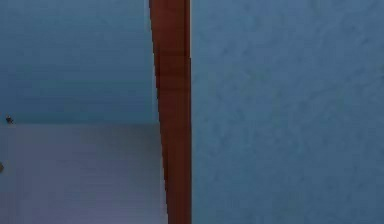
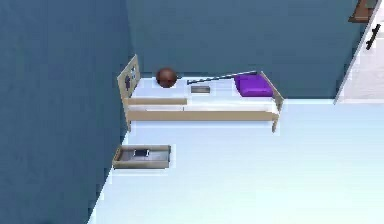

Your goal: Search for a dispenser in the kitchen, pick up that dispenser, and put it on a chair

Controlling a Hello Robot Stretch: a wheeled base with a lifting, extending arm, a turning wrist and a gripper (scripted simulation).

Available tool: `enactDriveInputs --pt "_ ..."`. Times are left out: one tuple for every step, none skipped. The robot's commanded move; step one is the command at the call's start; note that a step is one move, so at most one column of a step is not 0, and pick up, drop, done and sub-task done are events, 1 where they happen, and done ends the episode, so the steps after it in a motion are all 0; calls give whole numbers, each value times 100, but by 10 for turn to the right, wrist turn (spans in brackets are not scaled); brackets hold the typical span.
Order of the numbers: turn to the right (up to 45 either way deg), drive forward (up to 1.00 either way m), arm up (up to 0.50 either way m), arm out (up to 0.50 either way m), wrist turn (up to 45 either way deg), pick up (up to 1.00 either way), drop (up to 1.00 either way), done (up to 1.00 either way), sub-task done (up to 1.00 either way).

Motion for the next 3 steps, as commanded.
enactDriveInputs --pt "450 0 0 0 0 0 0 0 0" --pt "450 0 0 0 0 0 0 0 0" --pt "450 0 0 0 0 0 0 0 0"
